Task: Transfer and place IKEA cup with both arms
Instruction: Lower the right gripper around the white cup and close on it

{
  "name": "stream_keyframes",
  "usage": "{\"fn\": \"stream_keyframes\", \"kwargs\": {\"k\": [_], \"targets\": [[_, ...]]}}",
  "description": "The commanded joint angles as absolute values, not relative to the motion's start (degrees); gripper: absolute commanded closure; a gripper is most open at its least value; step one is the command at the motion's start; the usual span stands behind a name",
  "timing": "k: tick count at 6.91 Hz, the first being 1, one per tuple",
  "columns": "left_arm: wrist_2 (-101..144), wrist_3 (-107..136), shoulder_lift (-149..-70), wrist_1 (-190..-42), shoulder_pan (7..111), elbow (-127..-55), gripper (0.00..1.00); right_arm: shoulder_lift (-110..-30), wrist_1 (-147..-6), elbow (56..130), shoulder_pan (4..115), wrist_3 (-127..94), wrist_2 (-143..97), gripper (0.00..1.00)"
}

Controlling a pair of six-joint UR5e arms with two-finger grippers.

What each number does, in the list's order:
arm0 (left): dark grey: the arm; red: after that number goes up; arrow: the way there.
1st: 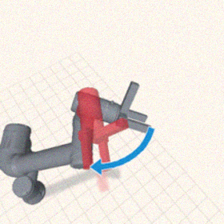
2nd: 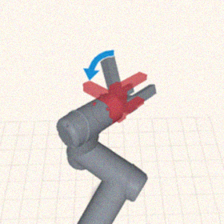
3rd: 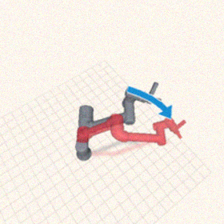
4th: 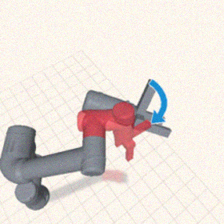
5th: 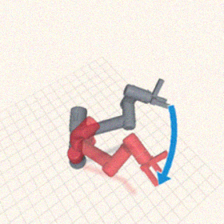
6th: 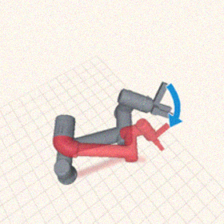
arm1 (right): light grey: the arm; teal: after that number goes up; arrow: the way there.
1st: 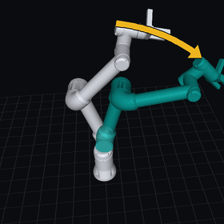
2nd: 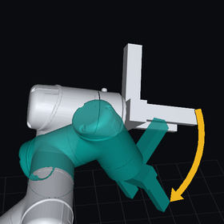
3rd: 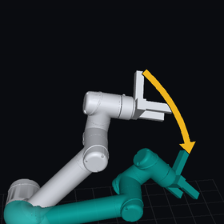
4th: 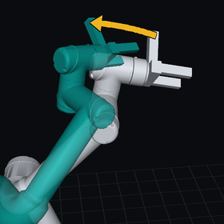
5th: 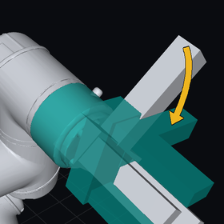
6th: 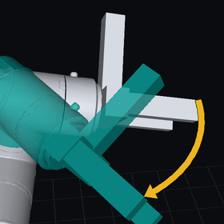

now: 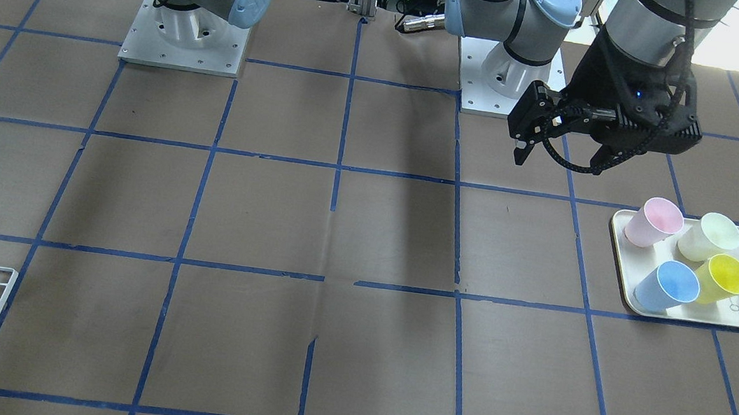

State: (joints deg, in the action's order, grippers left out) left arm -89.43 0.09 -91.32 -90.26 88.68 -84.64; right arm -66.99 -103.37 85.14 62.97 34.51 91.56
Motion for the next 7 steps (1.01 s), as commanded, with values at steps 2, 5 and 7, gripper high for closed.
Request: {"fn": "stream_keyframes", "kwargs": {"k": [2,5,7], "targets": [[-89.47,0.09,-91.32,-90.26,88.68,-84.64,0.00,-66.89,-104.06,85.87,62.84,34.19,91.58,0.00],[-89.47,0.09,-91.32,-90.26,88.68,-84.73,0.00,-66.01,-104.24,85.96,63.19,33.84,91.41,0.00],[-89.30,0.09,-91.32,-90.26,88.68,-84.73,0.00,-65.57,-105.12,86.40,63.28,33.93,91.41,0.00]]}}
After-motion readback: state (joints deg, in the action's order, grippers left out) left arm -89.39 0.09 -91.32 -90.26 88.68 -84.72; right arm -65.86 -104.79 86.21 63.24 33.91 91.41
